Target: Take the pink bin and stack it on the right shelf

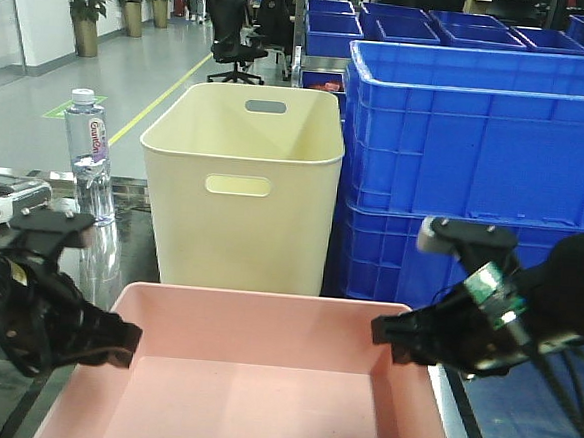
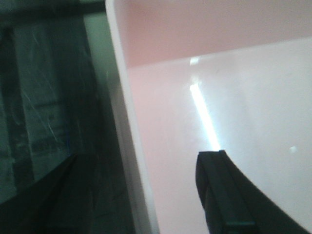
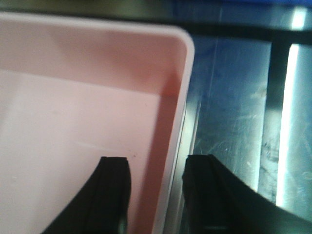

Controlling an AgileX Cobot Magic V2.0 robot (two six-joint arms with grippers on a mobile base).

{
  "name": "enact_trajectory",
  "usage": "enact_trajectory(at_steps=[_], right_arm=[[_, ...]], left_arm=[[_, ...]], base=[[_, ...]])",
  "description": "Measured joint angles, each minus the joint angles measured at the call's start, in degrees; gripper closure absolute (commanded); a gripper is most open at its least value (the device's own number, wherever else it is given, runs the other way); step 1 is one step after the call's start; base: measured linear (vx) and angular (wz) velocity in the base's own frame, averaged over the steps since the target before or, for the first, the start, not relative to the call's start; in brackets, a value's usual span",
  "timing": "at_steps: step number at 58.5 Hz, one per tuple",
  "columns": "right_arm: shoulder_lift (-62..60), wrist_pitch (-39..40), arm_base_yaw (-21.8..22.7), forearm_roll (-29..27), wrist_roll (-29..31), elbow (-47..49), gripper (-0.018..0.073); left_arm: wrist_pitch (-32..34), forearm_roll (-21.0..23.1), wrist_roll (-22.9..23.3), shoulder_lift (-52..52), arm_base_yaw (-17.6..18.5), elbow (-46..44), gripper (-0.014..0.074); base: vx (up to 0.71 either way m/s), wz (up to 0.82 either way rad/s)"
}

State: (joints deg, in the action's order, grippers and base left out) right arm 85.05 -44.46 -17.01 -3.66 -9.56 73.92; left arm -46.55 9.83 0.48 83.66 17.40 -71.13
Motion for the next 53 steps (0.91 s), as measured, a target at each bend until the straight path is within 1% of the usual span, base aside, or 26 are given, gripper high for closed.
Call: enact_trajectory(at_steps=[6,10,11,16,18,20,24,29,38,53], right_arm=[[-5.46,0.26,0.0,0.47,0.06,0.0,0.0446],[-9.29,0.71,0.0,1.1,0.12,0.0,0.0522],[-17.02,1.84,0.0,1.67,0.41,-0.86,0.0573],[-21.26,3.62,0.0,2.4,0.46,-3.55,0.0573],[-22.39,4.35,0.0,2.69,0.47,-4.83,0.0573],[-23.45,4.95,0.0,2.8,0.57,-6.58,0.0573],[-24.72,5.14,0.0,2.94,0.64,-8.76,0.0572],[-25.34,4.95,0.0,2.94,0.64,-10.77,0.0572],[-25.28,3.66,0.0,2.96,0.68,-11.41,0.0572],[-25.28,3.54,0.0,2.96,0.68,-11.46,0.0572]], left_arm=[[2.12,-0.57,0.0,-5.91,0.0,0.0,0.0146],[4.08,-1.26,0.0,-10.08,0.0,0.0,0.022],[9.3,-2.08,0.0,-19.84,0.0,4.03,0.0431],[12.98,-2.59,-0.02,-26.4,0.0,10.14,0.0577],[14.28,-2.7,-0.06,-28.47,0.0,12.54,0.0608],[15.85,-2.72,-0.06,-30.68,0.0,15.47,0.0607],[17.65,-2.76,-0.06,-34.11,0.0,18.4,0.0606],[18.03,-2.76,-0.06,-37.21,0.0,20.62,0.0605],[17.63,-2.76,-0.06,-39.74,0.0,21.25,0.0605],[17.45,-2.78,-0.06,-39.75,0.0,21.25,0.0604]], base=[[0.0,0.0],[0.0,0.0],[0.0,0.0],[0.0,0.0],[0.0,0.0],[0.0,0.0],[0.0,0.0],[0.0,0.0],[0.0,0.0],[0.0,0.0]])
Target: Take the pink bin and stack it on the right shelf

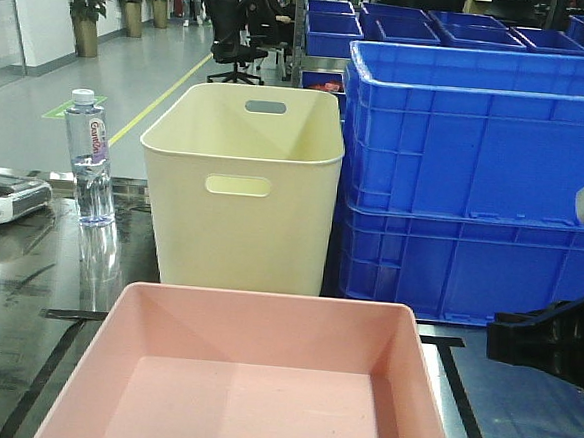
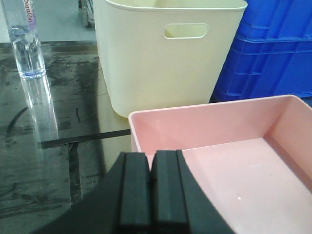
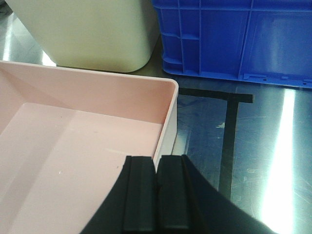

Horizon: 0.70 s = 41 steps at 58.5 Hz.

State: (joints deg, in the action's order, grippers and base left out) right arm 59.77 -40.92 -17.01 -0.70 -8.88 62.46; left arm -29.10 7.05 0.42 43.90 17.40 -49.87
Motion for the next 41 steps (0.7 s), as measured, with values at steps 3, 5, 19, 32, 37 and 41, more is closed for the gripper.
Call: enact_trajectory(at_steps=[3,5,19,32,37,41], right_arm=[[0.0,0.0,0.0,0.0,0.0,0.0,0.0572],[0.0,0.0,0.0,0.0,0.0,0.0,0.0572],[0.0,-0.04,0.0,0.05,0.0,0.0,0.0572],[0.0,-0.06,0.0,0.05,0.0,0.0,0.0572],[0.0,-0.06,0.0,0.05,0.0,0.0,0.0572],[0.0,-0.06,0.0,0.05,0.0,0.0,0.0572]], left_arm=[[0.0,0.0,0.0,0.0,0.0,0.0,0.0604],[0.13,0.0,0.0,0.0,0.0,0.07,0.0604],[7.6,-2.63,0.0,-10.67,-5.29,14.48,0.0604],[19.22,-2.79,0.0,-27.65,-14.48,38.59,0.0604],[21.26,-2.79,0.0,-35.36,-17.13,46.32,0.0604],[21.31,-2.79,0.0,-41.14,-18.35,50.47,0.0604]], base=[[0.0,0.0],[0.0,0.0],[0.0,0.0],[0.0,0.0],[0.0,0.0],[0.0,0.0]])
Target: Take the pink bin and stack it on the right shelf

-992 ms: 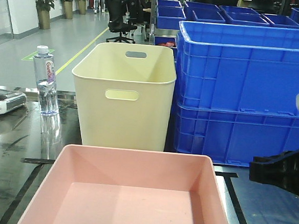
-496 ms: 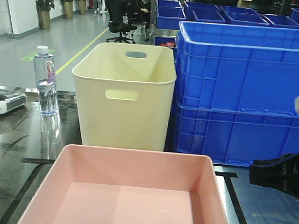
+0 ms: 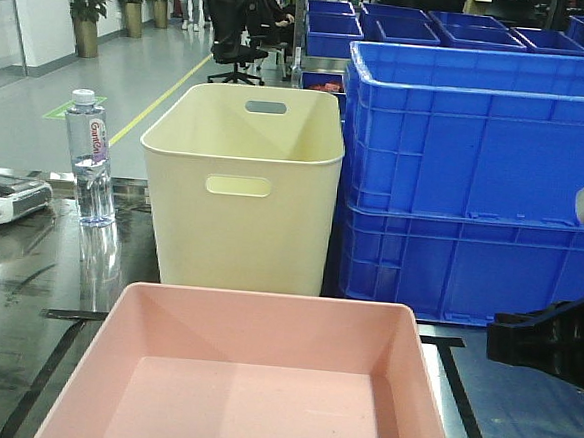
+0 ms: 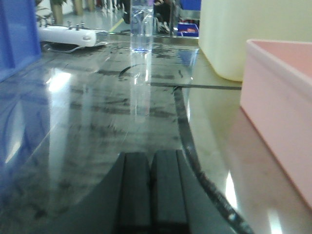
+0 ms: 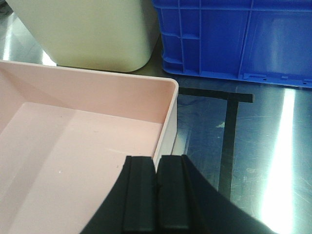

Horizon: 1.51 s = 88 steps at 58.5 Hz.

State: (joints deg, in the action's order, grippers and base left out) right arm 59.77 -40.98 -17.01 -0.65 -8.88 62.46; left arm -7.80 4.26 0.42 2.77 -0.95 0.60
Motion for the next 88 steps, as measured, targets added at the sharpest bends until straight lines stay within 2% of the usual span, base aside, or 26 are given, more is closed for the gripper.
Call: enact_trajectory(at_steps=[10,51,60,66,73,88], right_arm=[[0.0,-0.25,0.0,0.0,0.0,0.0,0.0572],[0.0,-0.47,0.0,0.0,0.0,0.0,0.0572],[-2.27,-0.08,0.0,2.25,0.0,-0.99,0.0571],[-9.94,2.54,0.11,3.91,0.0,-6.77,0.0571],[-22.45,7.26,0.78,7.25,0.07,-17.88,0.0571],[-46.61,16.39,10.09,7.61,0.22,-44.96,0.0571]], left_arm=[[-0.28,0.0,0.0,-3.32,-0.58,0.88,0.0604],[-0.46,0.0,0.0,-3.38,-0.58,0.88,0.0604],[-0.51,0.0,0.0,-3.38,-0.58,0.88,0.0604],[-0.51,0.0,0.0,-3.38,-0.58,0.88,0.0604],[-0.51,0.0,0.0,-3.38,-0.58,0.88,0.0604],[-0.51,0.0,0.0,-3.38,-0.58,0.88,0.0604]], base=[[0.0,0.0],[0.0,0.0],[0.0,0.0],[0.0,0.0],[0.0,0.0],[0.0,0.0]])
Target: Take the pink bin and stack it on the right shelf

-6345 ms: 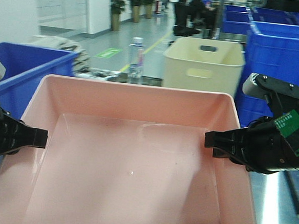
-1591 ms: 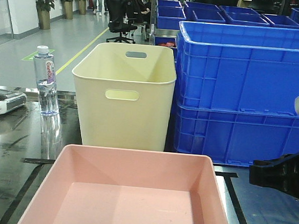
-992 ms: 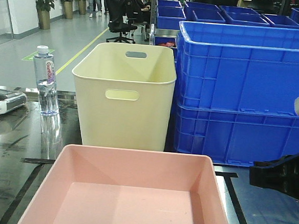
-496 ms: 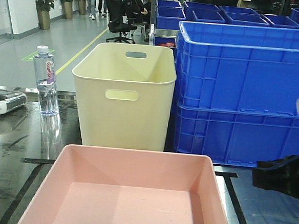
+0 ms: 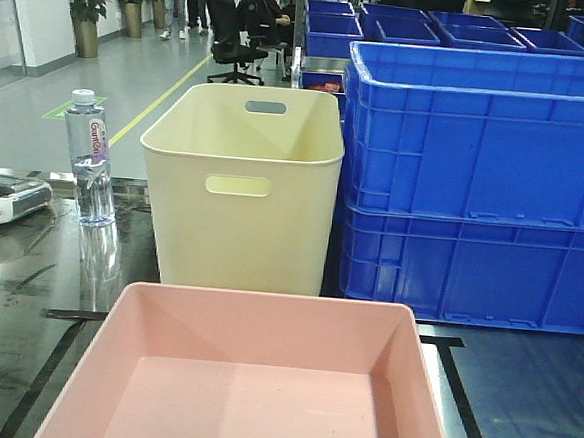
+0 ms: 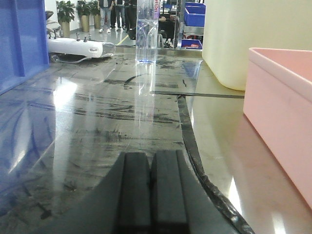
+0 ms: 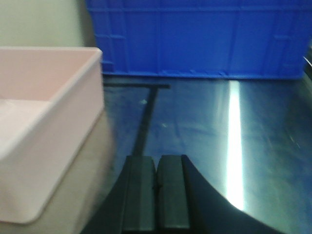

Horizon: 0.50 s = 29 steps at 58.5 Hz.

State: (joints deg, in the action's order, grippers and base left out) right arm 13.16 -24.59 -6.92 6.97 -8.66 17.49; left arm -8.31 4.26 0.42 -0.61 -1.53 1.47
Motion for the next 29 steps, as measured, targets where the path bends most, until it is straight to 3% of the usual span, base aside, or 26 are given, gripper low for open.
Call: enact_trajectory(at_steps=[15,29], right_arm=[[-13.38,9.71,5.34,-0.05,0.79,-18.19,0.0571],[-13.75,11.62,7.31,-0.1,2.95,-19.23,0.0571]], left_arm=[[-0.18,0.0,0.0,0.0,0.0,0.0,0.0604],[-0.35,0.0,0.0,0.0,0.0,0.0,0.0604]], base=[[0.0,0.0],[0.0,0.0]])
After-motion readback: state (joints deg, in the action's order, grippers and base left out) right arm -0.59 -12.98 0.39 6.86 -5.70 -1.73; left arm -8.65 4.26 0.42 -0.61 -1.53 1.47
